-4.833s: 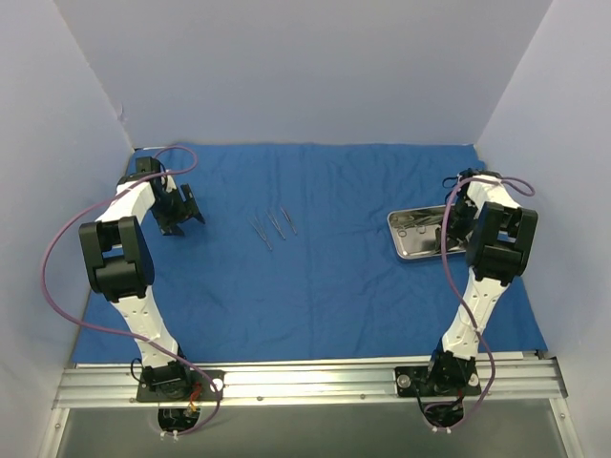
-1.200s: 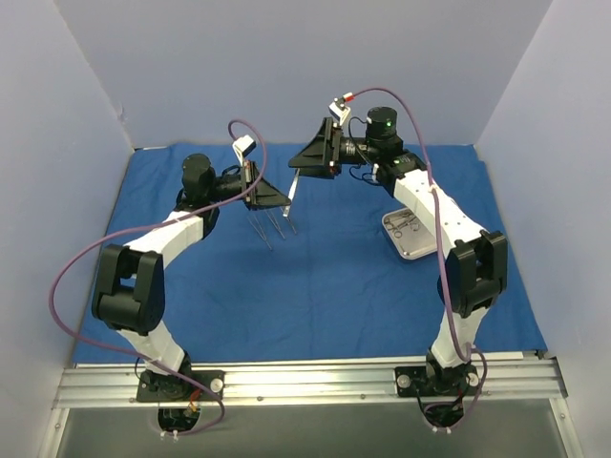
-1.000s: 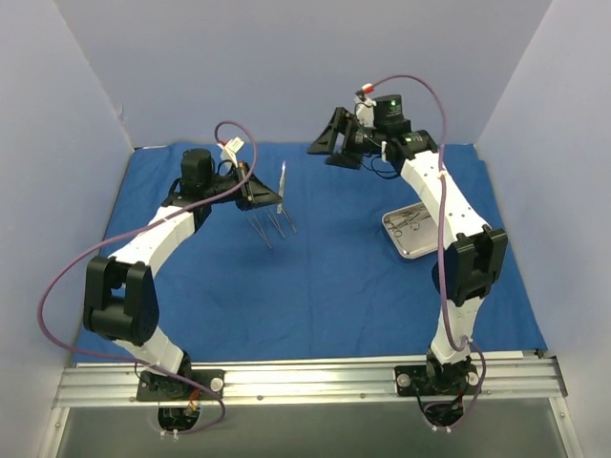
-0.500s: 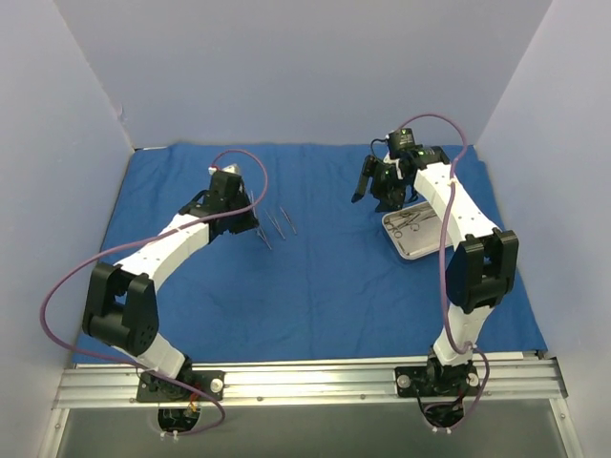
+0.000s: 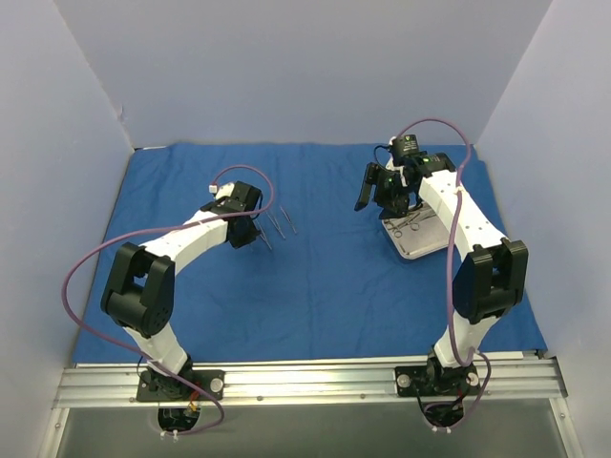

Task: Open and lay out the surgical kit
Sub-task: Place the medical item in the surgical kit.

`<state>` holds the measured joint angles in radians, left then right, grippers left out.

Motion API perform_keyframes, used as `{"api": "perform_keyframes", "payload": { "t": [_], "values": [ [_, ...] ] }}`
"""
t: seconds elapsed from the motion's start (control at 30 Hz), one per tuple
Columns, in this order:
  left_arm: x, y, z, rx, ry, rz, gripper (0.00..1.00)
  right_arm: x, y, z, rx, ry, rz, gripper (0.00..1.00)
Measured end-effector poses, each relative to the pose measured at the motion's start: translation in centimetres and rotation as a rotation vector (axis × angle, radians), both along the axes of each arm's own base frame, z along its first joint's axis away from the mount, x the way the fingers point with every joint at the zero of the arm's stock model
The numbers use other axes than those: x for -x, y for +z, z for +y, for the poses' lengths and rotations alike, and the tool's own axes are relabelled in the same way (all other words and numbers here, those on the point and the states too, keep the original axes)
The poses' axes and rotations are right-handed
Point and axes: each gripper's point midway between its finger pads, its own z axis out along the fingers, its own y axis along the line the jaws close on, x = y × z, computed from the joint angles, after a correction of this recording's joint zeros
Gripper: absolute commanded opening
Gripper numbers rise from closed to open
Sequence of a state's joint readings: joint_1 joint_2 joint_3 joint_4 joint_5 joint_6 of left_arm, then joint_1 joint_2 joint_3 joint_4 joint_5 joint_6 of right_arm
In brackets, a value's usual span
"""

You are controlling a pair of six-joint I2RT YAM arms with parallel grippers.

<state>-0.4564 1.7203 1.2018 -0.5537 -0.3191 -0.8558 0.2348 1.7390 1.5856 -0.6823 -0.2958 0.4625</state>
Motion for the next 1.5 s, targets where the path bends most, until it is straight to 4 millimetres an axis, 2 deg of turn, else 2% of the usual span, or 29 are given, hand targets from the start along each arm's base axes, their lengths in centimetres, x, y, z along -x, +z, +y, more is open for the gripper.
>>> {"api": "perform_keyframes", "payload": {
  "t": [0.5, 0.97, 1.17, 1.3, 1.37, 1.4, 1.5],
  "values": [
    [0.3, -4.5, 0.2, 0.002, 0.041, 0.113, 0.02, 0.0, -0.1, -0.1, 0.001, -0.003, 0.002, 0.67],
    [-1.7, -3.5, -1.0, 0.066, 0.051, 0.089, 0.02, 0.1, -0.3, -0.4, 0.008, 0.003, 0.004, 0.67],
    [-1.9, -4.9, -1.2, 0.085, 0.071, 0.125, 0.02, 0.1, -0.3, -0.4, 0.010, 0.007, 0.003, 0.67],
    [-2.1, -5.0, -1.0, 0.108, 0.093, 0.132, 0.03, 0.1, -0.3, -0.5, 0.010, 0.006, 0.004, 0.67],
    [-2.1, -5.1, -0.9, 0.117, 0.100, 0.135, 0.09, 0.0, -0.3, -0.6, 0.010, 0.003, 0.004, 0.67],
    [-2.1, -5.1, -0.9, 0.123, 0.102, 0.136, 0.19, 0.0, -0.3, -0.6, 0.010, 0.003, 0.004, 0.67],
    [-2.3, -5.1, -0.9, 0.142, 0.109, 0.137, 0.36, 0.0, -0.3, -0.6, 0.010, 0.003, 0.004, 0.67]
  ]
}}
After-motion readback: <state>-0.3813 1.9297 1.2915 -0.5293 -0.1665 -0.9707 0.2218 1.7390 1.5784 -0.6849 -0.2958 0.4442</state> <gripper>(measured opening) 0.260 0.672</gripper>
